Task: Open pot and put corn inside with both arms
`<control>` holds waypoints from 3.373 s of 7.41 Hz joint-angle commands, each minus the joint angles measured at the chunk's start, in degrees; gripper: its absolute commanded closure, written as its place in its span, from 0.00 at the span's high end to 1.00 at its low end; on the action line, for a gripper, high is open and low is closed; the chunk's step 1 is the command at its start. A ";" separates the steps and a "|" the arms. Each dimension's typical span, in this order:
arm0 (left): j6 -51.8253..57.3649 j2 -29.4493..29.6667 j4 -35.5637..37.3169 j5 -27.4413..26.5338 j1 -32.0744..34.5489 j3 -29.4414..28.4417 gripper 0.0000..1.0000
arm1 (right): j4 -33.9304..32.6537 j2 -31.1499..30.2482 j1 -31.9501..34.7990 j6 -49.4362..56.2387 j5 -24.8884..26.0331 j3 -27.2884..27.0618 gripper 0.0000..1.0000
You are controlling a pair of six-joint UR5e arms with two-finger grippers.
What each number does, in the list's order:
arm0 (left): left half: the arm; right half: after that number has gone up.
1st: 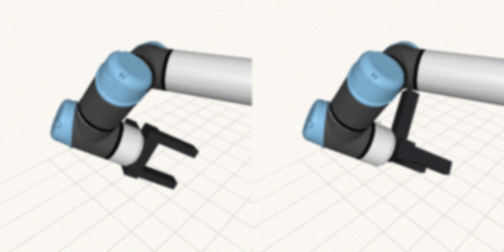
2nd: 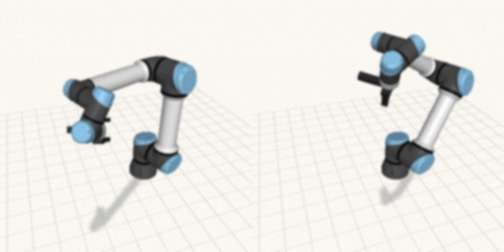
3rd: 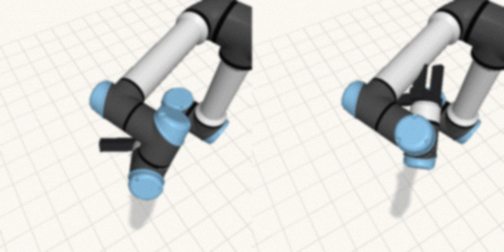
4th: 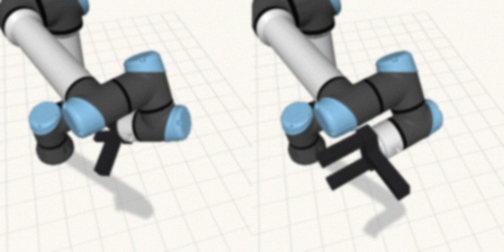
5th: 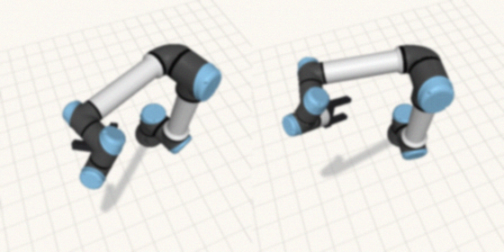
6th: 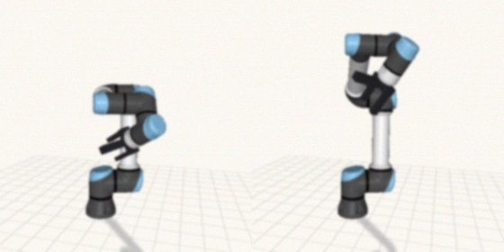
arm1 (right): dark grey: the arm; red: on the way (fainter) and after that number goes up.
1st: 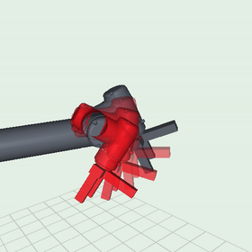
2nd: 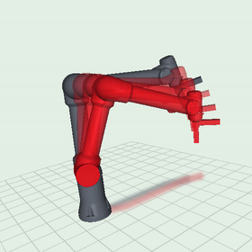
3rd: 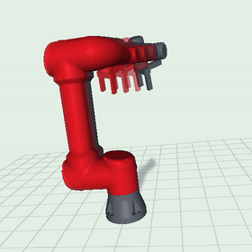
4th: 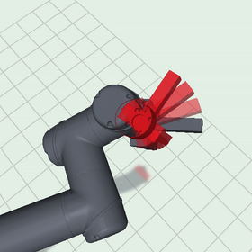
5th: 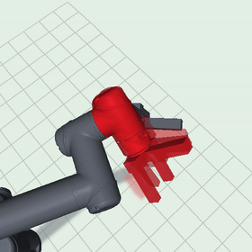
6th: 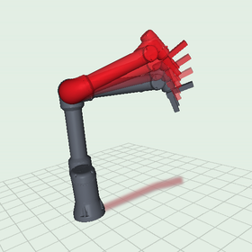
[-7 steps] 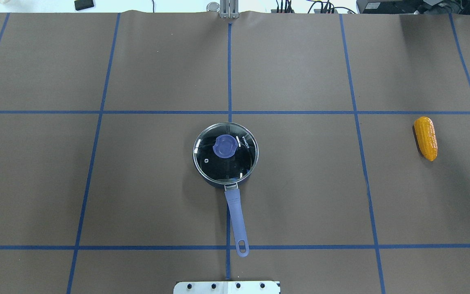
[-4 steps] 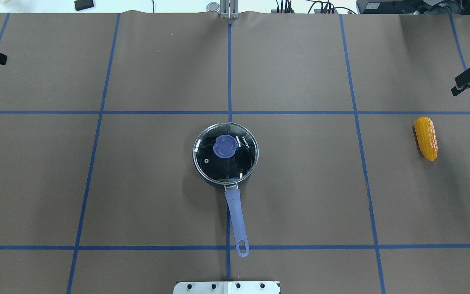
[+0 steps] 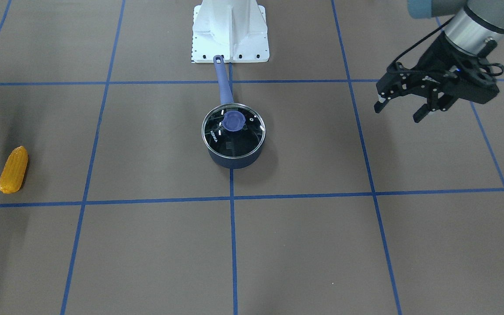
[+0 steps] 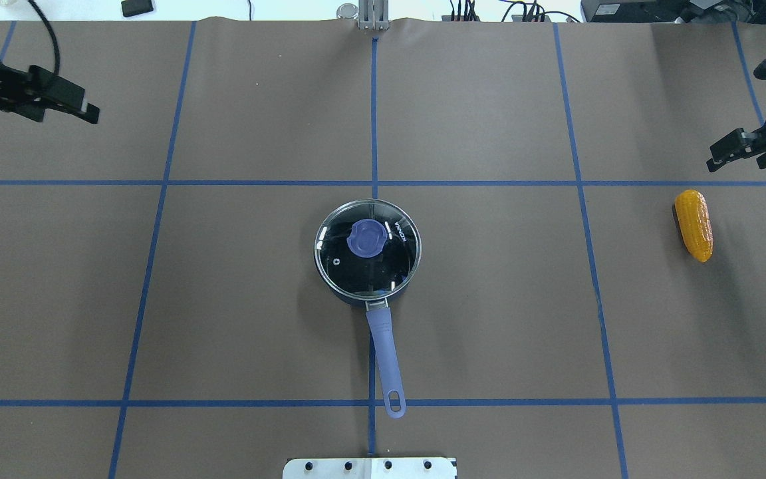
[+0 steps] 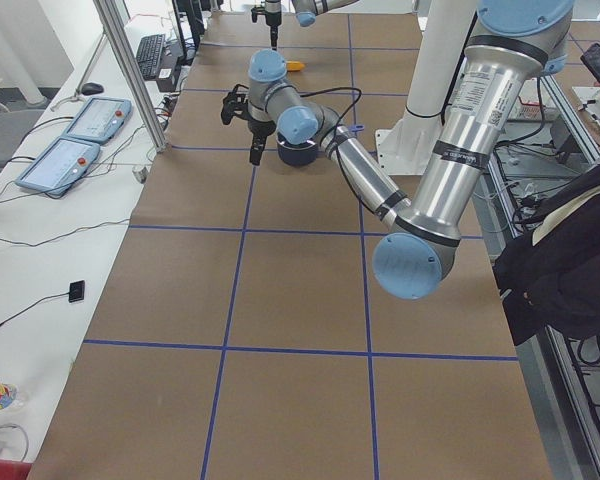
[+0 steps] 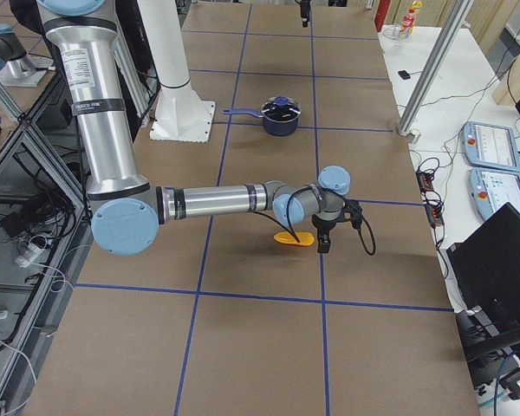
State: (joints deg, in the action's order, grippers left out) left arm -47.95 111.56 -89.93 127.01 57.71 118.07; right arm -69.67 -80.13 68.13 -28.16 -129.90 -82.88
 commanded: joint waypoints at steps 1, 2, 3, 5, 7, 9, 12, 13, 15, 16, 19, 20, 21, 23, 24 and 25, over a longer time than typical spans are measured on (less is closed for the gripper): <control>-9.40 6.98 7.83 -6.75 -8.72 2.96 0.97 | 0.85 -0.11 -1.41 -3.64 -0.09 -0.88 1.00; -12.58 8.57 8.02 -9.74 -12.41 2.70 0.97 | 0.85 -0.11 -2.12 -5.23 -0.44 -2.02 1.00; -14.70 9.98 8.11 -12.55 -15.32 2.26 0.97 | 0.94 -0.20 -2.91 -6.29 -0.36 -2.11 1.00; -16.30 12.53 8.11 -13.11 -15.96 -0.01 0.97 | 1.11 -0.89 -5.10 -9.11 -0.09 -2.99 1.00; -18.67 15.69 8.11 -15.47 -17.71 -3.09 0.97 | 5.40 -3.09 -6.60 -10.33 0.00 -2.99 1.00; -19.55 16.76 8.11 -16.10 -18.68 -3.89 0.97 | 5.51 -3.27 -7.48 -10.69 0.26 -2.47 1.00; -22.26 21.05 7.93 -19.15 -20.78 -9.06 0.97 | 7.09 -4.41 -8.28 -10.69 1.84 -2.29 1.00; -23.76 22.98 7.93 -20.91 -22.54 -11.17 0.97 | 7.18 -4.42 -8.28 -10.69 1.93 -2.29 1.00; -24.92 25.63 7.50 -22.94 -23.95 -15.04 0.97 | 7.18 -4.42 -8.28 -10.78 1.93 -2.38 1.00; -24.83 25.99 7.23 -23.04 -24.13 -17.15 0.97 | 7.18 -4.42 -8.36 -10.78 1.93 -2.38 0.99; -24.83 28.36 5.82 -23.92 -24.93 -21.55 0.97 | 7.09 -4.42 -8.45 -10.95 2.02 -2.20 0.88; -24.83 28.97 5.82 -23.92 -24.93 -22.34 0.97 | 7.09 -4.50 -8.45 -10.78 2.10 -2.12 0.83; -24.83 28.98 5.82 -24.01 -24.93 -22.53 0.97 | 7.09 -4.50 -8.45 -10.87 2.19 -2.03 0.80; -24.57 29.07 5.47 -24.62 -25.01 -23.58 0.97 | 7.09 -4.42 -8.63 -10.43 2.98 -1.33 0.77; -24.56 29.07 3.73 -24.71 -24.93 -24.89 0.97 | 7.18 -4.24 -8.72 -10.43 2.98 -1.06 0.69; -24.56 29.41 3.10 -24.71 -25.01 -25.34 0.97 | 7.18 -4.24 -8.72 -10.34 2.98 -1.06 0.55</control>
State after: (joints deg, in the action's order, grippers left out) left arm -72.54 140.70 -85.70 102.42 32.75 93.66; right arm -62.52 -84.44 59.47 -38.61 -127.01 -84.09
